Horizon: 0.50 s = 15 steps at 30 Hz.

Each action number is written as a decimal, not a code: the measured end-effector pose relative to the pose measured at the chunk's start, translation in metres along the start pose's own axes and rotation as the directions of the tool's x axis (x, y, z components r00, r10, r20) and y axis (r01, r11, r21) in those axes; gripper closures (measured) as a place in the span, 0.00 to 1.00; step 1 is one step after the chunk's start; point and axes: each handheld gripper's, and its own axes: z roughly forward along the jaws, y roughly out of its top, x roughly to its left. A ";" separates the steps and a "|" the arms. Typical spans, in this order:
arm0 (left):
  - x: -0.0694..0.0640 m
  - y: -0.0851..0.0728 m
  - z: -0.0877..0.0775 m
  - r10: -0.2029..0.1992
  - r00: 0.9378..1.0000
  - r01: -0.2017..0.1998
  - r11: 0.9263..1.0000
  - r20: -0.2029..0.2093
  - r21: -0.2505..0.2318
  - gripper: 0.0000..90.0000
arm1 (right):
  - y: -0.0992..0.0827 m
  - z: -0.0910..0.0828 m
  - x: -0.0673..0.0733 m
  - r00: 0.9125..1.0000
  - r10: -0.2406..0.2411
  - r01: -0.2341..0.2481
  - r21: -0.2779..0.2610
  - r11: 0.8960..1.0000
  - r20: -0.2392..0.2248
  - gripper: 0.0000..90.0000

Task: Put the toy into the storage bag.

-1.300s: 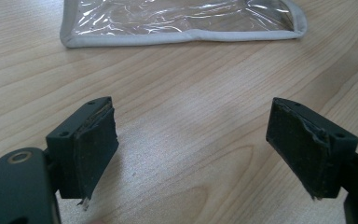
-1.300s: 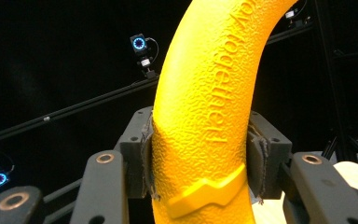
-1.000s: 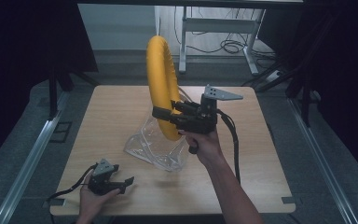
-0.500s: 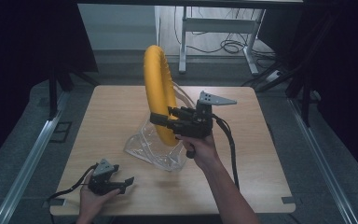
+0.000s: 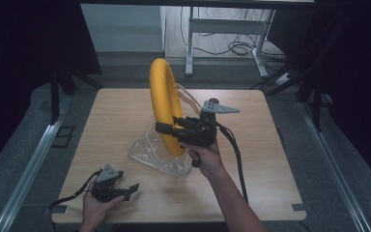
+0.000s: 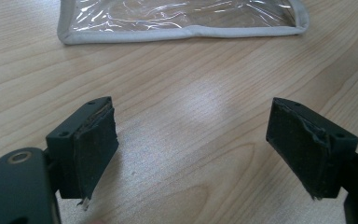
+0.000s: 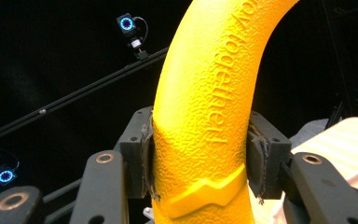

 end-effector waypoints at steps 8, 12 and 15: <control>0.000 0.000 0.001 0.001 1.000 -0.001 1.000 0.001 0.005 0.18 | -0.015 0.003 -0.017 0.998 0.052 -0.053 0.021 0.998 0.028 0.56; 0.000 0.000 0.001 0.001 1.000 -0.001 1.000 0.001 0.005 0.18 | -0.019 0.004 -0.022 0.998 0.060 -0.060 0.020 0.998 0.021 0.56; 0.000 0.000 0.001 0.001 1.000 -0.001 1.000 0.002 0.004 0.18 | -0.022 0.004 -0.024 0.998 0.062 -0.062 0.024 0.998 0.027 0.56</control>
